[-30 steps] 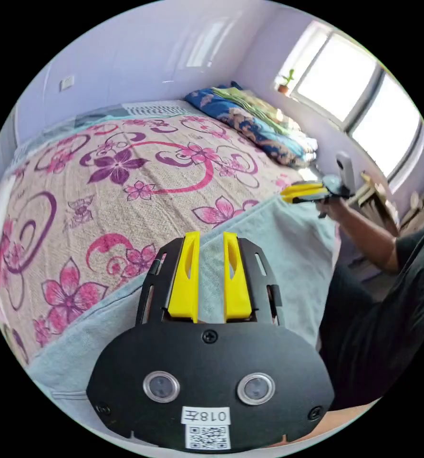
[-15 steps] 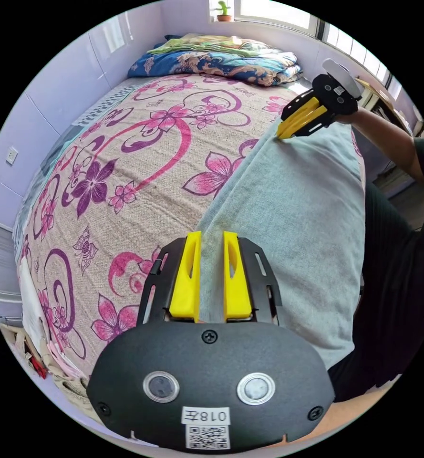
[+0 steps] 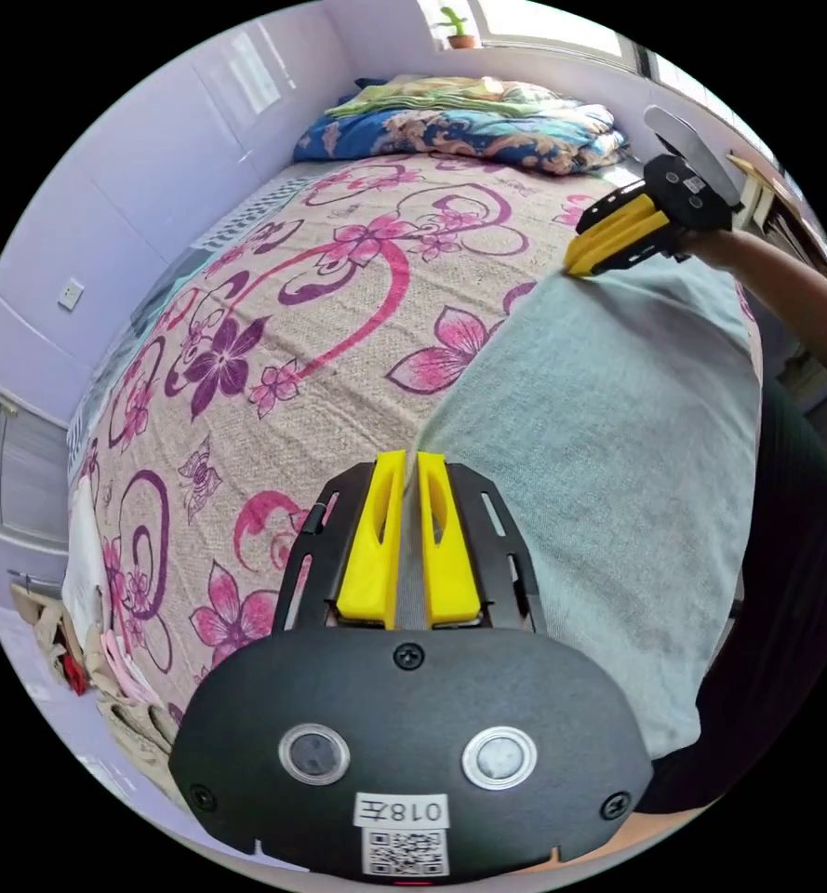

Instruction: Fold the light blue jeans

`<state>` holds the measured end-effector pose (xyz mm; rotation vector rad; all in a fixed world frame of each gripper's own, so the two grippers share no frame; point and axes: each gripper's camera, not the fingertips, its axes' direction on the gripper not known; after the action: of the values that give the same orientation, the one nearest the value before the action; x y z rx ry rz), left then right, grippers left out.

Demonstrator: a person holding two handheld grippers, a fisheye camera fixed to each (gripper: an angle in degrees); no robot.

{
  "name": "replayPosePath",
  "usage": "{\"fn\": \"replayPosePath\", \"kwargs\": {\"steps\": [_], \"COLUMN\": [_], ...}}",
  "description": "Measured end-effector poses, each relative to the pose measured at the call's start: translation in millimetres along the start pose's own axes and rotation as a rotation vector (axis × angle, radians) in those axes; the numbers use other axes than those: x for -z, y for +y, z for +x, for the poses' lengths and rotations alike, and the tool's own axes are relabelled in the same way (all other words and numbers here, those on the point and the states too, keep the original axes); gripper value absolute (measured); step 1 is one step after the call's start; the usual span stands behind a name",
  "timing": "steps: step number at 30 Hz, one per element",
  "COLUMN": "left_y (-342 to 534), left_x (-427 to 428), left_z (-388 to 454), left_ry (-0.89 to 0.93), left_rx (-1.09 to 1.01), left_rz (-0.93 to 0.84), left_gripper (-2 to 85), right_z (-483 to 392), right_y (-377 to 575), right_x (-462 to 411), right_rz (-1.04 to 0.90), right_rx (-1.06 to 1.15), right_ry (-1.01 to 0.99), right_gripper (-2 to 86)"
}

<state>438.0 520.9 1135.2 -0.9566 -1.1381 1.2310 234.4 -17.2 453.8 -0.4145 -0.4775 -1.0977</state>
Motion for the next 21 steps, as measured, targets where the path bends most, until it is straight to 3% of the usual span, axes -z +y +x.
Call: {"fn": "replayPosePath", "kwargs": {"steps": [5, 8, 14, 16, 21], "left_y": [60.5, 89.5, 121.5, 126.2, 129.1], "left_x": [43.4, 54.7, 13.0, 12.2, 31.0], "left_z": [-10.9, 17.4, 83.1, 82.9, 81.2], "left_ry": [0.021, 0.097, 0.172, 0.156, 0.205], "left_rx": [0.217, 0.195, 0.115, 0.140, 0.145], "left_rz": [0.187, 0.240, 0.069, 0.071, 0.207], "left_gripper": [6.4, 5.5, 4.9, 5.0, 5.1], "right_z": [42.6, 65.6, 113.9, 146.5, 163.1], "right_y": [61.5, 130.7, 222.1, 252.6, 359.0], "right_x": [41.8, 53.2, 11.9, 17.4, 79.5], "right_rz": [0.178, 0.148, -0.027, 0.091, 0.403], "right_rx": [-0.259, -0.422, -0.517, -0.638, -0.920], "right_ry": [-0.056, -0.013, -0.076, -0.210, -0.284], "right_gripper": [7.1, 5.5, 1.1, 2.5, 7.1]}}
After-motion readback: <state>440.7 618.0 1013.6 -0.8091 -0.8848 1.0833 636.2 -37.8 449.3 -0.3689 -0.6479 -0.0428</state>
